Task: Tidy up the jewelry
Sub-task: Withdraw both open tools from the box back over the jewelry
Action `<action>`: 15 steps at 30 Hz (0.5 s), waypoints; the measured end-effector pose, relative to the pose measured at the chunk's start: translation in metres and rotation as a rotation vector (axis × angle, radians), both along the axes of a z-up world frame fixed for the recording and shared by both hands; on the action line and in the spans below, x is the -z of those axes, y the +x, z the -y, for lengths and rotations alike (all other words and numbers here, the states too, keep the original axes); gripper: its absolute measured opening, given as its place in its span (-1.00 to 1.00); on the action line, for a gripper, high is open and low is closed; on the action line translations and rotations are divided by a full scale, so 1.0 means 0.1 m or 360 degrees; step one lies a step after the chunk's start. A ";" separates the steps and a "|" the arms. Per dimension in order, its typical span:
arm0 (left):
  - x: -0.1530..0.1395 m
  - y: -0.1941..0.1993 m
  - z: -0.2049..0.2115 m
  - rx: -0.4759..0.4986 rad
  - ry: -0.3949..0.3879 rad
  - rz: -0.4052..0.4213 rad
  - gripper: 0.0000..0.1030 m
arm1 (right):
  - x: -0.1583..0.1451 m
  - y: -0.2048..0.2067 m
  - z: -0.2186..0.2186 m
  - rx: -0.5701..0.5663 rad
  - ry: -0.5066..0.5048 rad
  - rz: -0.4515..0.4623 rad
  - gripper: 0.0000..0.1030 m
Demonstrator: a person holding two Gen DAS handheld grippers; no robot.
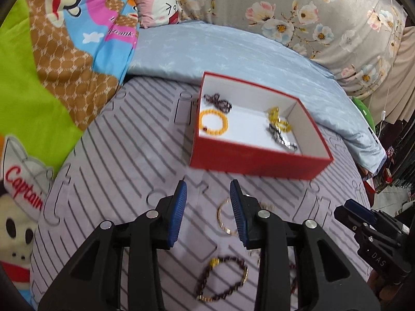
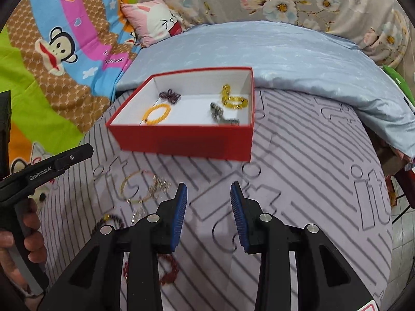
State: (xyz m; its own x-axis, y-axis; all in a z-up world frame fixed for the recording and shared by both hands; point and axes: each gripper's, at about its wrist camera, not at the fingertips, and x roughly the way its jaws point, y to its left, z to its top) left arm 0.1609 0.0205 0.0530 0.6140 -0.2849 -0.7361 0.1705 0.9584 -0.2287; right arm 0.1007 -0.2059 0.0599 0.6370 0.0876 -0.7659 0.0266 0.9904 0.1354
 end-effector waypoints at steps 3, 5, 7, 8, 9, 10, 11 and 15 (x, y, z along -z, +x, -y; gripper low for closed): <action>0.09 -0.18 -0.02 0.0011 0.0030 -0.0025 -0.36 | 0.07 -0.18 -0.04 -0.0012 -0.0007 -0.0025 -0.33; 0.17 -0.29 -0.02 0.0023 0.0046 -0.0053 -0.36 | 0.12 -0.28 -0.04 -0.0015 0.0008 -0.0049 -0.33; 0.25 -0.38 -0.02 0.0034 0.0047 -0.0083 -0.36 | 0.17 -0.38 -0.05 -0.0018 0.0027 -0.0072 -0.33; 0.30 -0.44 -0.02 0.0042 0.0047 -0.0099 -0.36 | 0.19 -0.42 -0.06 -0.0018 0.0029 -0.0084 -0.33; 0.34 -0.47 -0.01 0.0047 0.0051 -0.0111 -0.36 | 0.21 -0.46 -0.06 -0.0019 0.0034 -0.0092 -0.33; 0.38 -0.51 -0.01 0.0054 0.0060 -0.0123 -0.36 | 0.24 -0.52 -0.07 -0.0020 0.0039 -0.0099 -0.33; 0.42 -0.55 0.00 0.0062 0.0068 -0.0133 -0.36 | 0.26 -0.56 -0.08 -0.0019 0.0042 -0.0106 -0.33; 0.50 -0.62 0.03 0.0077 0.0072 -0.0155 -0.37 | 0.30 -0.65 -0.10 -0.0022 0.0063 -0.0129 -0.33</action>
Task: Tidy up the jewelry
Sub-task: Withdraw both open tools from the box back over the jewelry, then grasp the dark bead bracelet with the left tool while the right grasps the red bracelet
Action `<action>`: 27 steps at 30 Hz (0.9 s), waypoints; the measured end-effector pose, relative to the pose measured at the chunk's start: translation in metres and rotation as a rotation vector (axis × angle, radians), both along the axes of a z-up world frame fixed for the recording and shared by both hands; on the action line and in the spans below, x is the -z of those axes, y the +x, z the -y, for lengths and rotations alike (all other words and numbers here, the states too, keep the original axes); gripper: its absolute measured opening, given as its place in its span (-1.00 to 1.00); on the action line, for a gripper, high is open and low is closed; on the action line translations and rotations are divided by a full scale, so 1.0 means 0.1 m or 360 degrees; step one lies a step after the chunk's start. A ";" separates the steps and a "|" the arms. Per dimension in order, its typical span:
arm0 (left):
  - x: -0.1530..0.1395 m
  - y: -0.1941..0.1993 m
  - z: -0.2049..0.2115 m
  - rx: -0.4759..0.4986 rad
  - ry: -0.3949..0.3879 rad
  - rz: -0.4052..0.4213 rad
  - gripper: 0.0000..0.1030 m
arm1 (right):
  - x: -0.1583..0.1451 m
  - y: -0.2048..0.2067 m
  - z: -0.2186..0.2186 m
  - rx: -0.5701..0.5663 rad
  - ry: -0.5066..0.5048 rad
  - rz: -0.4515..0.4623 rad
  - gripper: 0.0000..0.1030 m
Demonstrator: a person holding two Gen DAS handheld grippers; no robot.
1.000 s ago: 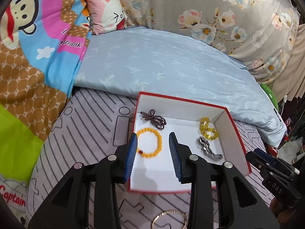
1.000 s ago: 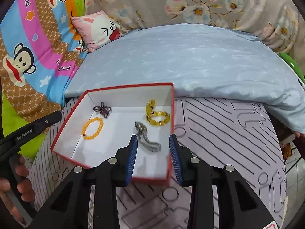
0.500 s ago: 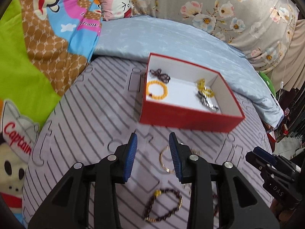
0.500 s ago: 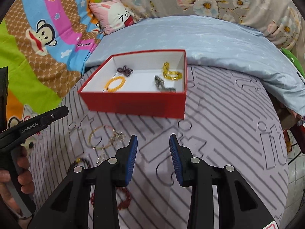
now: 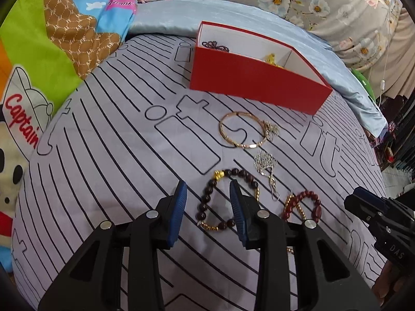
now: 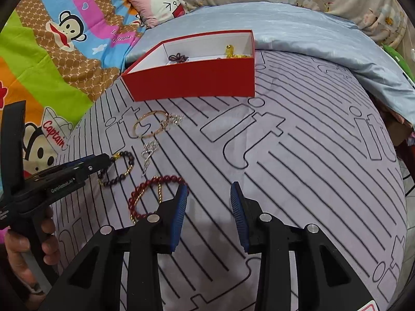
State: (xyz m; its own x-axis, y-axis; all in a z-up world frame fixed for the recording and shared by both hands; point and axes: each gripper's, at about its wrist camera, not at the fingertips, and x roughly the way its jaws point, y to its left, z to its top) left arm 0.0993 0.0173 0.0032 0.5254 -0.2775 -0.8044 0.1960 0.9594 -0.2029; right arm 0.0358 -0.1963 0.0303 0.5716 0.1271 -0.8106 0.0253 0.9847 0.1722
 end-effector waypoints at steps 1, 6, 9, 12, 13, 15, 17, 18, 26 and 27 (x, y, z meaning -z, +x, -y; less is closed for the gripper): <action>0.01 -0.01 0.01 0.0001 0.0007 -0.0001 -0.37 | 0.01 -0.02 -0.01 -0.0003 -0.0003 -0.0001 -0.33; 0.08 -0.01 0.06 0.0009 0.0044 -0.0003 -0.37 | 0.04 -0.06 -0.05 -0.0016 -0.0003 -0.0012 -0.33; 0.09 -0.02 0.08 0.0010 0.0071 0.0018 -0.40 | 0.04 -0.06 -0.08 -0.0027 -0.0004 -0.0012 -0.33; 0.10 -0.02 0.10 0.0013 0.0096 0.0031 -0.63 | 0.06 -0.05 -0.11 -0.0037 -0.0001 -0.0019 -0.33; 0.10 -0.03 0.09 0.0012 0.0098 0.0032 -0.70 | 0.06 -0.04 -0.12 -0.0043 0.0001 -0.0021 -0.33; 0.10 -0.03 0.09 0.0022 0.0086 0.0027 -0.83 | 0.07 -0.03 -0.15 -0.0057 0.0005 -0.0026 -0.33; 0.10 -0.04 0.10 0.0031 0.0083 0.0028 -0.85 | 0.08 -0.02 -0.17 -0.0069 0.0010 -0.0031 -0.33; 0.10 -0.04 0.10 0.0032 0.0084 0.0029 -0.85 | 0.08 -0.01 -0.18 -0.0074 0.0012 -0.0033 -0.33; 0.11 -0.08 0.12 0.0045 0.0086 0.0053 -0.85 | 0.15 0.15 -0.23 -0.0089 0.0015 -0.0062 -0.33; 0.12 -0.08 0.11 0.0044 0.0074 0.0054 -0.85 | 0.16 0.16 -0.23 -0.0092 0.0008 -0.0064 -0.33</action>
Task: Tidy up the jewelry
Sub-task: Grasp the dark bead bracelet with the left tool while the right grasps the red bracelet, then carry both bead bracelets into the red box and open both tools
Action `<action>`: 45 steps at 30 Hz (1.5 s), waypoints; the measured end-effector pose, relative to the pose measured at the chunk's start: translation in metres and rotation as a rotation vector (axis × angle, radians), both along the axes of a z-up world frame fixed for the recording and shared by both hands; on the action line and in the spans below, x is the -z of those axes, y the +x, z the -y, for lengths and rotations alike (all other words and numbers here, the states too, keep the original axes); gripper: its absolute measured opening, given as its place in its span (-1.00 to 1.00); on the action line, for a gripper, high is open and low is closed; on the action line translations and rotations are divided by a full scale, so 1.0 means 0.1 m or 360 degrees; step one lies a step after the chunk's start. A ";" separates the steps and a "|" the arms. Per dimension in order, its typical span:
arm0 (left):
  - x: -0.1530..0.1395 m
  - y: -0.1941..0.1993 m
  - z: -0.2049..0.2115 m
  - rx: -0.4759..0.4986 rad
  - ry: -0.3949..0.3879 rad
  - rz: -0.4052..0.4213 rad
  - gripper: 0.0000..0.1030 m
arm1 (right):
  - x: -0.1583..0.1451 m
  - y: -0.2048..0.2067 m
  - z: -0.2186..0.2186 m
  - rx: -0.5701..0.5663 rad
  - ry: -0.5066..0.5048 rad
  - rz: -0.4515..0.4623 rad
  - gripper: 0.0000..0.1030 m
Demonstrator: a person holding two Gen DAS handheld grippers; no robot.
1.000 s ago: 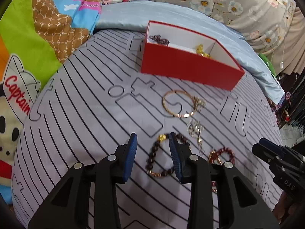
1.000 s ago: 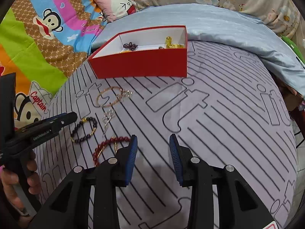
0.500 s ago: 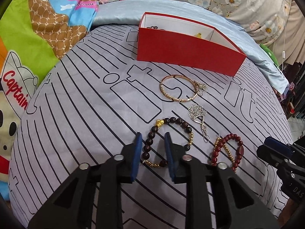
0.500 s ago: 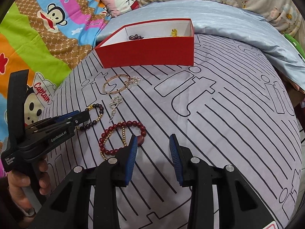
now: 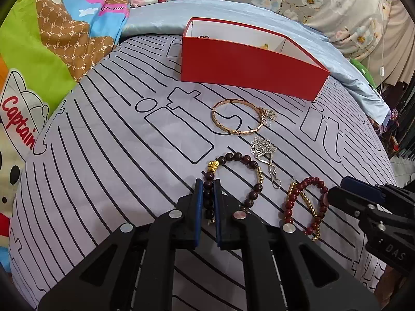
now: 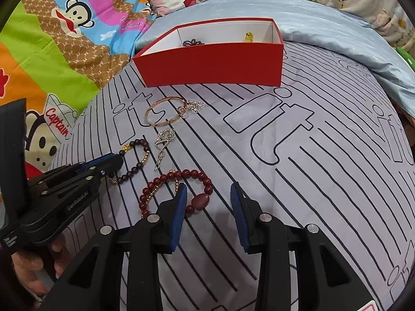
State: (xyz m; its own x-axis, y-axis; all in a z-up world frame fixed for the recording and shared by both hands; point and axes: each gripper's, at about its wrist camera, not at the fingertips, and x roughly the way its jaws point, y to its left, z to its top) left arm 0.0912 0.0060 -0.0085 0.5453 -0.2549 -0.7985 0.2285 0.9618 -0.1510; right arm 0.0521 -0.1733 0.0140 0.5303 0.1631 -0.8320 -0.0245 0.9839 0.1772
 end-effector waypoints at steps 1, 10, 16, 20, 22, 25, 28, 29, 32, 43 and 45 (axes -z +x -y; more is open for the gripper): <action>0.00 0.01 -0.01 -0.0001 -0.0011 -0.0001 -0.85 | 0.02 0.02 -0.01 -0.0003 -0.0010 -0.0005 -0.33; 0.02 -0.02 -0.01 -0.0001 -0.0019 0.0023 -0.85 | 0.12 0.10 -0.12 -0.0035 -0.0140 0.0006 -0.51; 0.02 -0.02 -0.02 -0.0007 -0.0024 0.0028 -0.85 | 0.12 0.10 -0.10 -0.0026 -0.0161 0.0008 -0.85; 0.01 -0.01 -0.03 -0.0009 -0.0046 0.0014 -0.85 | 0.10 0.09 -0.03 -0.0009 -0.0065 -0.0010 -0.86; 0.01 0.00 -0.04 -0.0005 -0.0057 -0.0003 -0.85 | 0.05 0.05 0.00 0.0005 -0.0040 0.0008 -0.86; -0.01 0.01 -0.06 -0.0001 -0.0080 -0.0026 -0.85 | -0.05 0.01 0.03 0.0015 -0.0016 0.0040 -0.86; -0.05 -0.01 -0.07 -0.0001 -0.0119 -0.0036 -0.85 | -0.20 -0.04 0.07 0.0022 0.0004 0.0092 -0.86; -0.09 -0.03 -0.07 0.0004 -0.0128 -0.0025 -0.85 | -0.26 -0.06 0.08 0.0028 0.0013 0.0113 -0.86; -0.22 -0.07 -0.04 0.0024 -0.0154 0.0009 -0.85 | -0.42 -0.07 0.14 0.0044 0.0028 0.0164 -0.86; -0.72 -0.10 0.08 0.0123 -0.0248 0.0136 -0.85 | -0.82 -0.02 0.32 0.0097 0.0049 0.0307 -0.86; -0.81 -0.09 0.09 0.0134 -0.0252 0.0163 -0.85 | -0.86 -0.02 0.34 0.0104 0.0053 0.0324 -0.86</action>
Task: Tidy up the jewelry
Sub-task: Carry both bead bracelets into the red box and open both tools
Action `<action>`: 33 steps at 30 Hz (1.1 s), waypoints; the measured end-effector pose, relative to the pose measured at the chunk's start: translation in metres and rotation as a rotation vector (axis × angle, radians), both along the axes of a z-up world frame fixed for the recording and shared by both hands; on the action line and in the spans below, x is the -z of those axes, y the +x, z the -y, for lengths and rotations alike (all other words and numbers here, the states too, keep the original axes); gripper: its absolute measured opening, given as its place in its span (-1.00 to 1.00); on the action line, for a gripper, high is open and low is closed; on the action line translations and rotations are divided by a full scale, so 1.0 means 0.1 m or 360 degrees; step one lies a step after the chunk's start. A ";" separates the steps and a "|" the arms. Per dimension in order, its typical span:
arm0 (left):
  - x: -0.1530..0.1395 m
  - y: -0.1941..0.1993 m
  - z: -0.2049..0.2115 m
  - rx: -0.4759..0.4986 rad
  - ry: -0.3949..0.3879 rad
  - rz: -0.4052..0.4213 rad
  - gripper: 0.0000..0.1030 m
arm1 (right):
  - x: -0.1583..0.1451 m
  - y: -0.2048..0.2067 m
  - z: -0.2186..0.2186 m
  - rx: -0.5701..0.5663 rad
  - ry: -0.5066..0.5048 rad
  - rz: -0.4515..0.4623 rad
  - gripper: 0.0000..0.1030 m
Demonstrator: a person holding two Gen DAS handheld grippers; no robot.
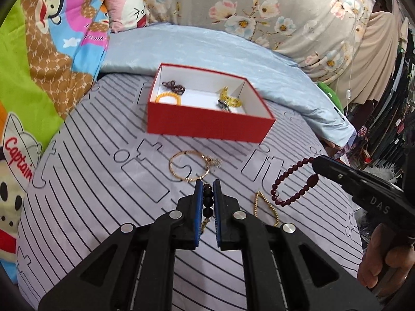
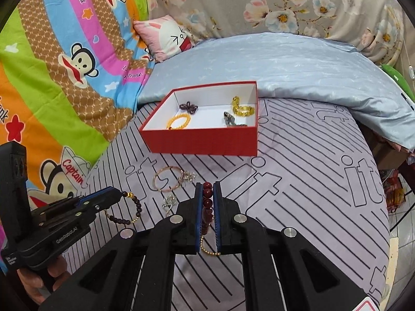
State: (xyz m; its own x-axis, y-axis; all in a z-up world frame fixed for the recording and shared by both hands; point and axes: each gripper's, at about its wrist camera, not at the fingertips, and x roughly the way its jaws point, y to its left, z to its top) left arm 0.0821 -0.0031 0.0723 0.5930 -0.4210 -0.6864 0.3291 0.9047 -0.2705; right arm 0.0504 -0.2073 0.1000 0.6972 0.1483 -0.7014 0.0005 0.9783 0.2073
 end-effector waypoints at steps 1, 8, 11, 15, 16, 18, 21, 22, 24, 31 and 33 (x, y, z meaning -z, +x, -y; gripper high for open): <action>-0.04 0.01 0.01 0.0005 -0.0004 0.0011 -0.85 | -0.02 0.01 0.01 0.0003 0.0003 0.0005 -0.86; -0.30 0.15 0.06 0.0014 -0.0021 0.0082 -0.85 | -0.13 0.14 0.07 0.0012 -0.0005 0.0037 -0.86; -0.41 0.27 0.08 0.0008 -0.0016 0.0128 -0.85 | -0.21 0.24 0.09 0.0008 -0.0023 0.0067 -0.86; -0.58 0.47 0.13 0.0004 -0.0001 0.0212 -0.85 | -0.35 0.45 0.12 -0.0012 -0.0013 0.0116 -0.86; -0.61 0.54 0.15 0.0003 0.0006 0.0234 -0.85 | -0.39 0.52 0.12 -0.0015 -0.0013 0.0131 -0.86; -0.69 0.69 0.20 0.0000 0.0020 0.0270 -0.85 | -0.47 0.69 0.13 -0.0016 -0.0018 0.0154 -0.86; -0.75 0.93 0.27 -0.0012 0.0032 0.0305 -0.85 | -0.53 0.95 0.13 -0.0023 0.0002 0.0167 -0.86; -0.76 1.02 0.30 -0.0024 0.0043 0.0314 -0.85 | -0.54 1.05 0.13 -0.0027 0.0015 0.0167 -0.86; -0.76 1.17 0.35 -0.0033 0.0052 0.0315 -0.85 | -0.53 1.21 0.13 -0.0030 0.0026 0.0167 -0.86; -0.57 1.59 0.45 -0.0084 0.0101 0.0265 -0.85 | -0.37 1.65 0.00 -0.0062 0.0020 0.0112 -0.85; -0.49 1.68 0.47 -0.0100 0.0122 0.0243 -0.85 | -0.32 1.72 -0.01 -0.0060 0.0029 0.0095 -0.85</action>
State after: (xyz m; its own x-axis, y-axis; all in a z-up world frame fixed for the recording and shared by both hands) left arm 0.2503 -0.0498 0.1212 0.7163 -0.3296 -0.6150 0.3032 0.9409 -0.1511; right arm 0.2221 -0.2066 0.1324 0.7314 0.1874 -0.6556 -0.0490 0.9734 0.2236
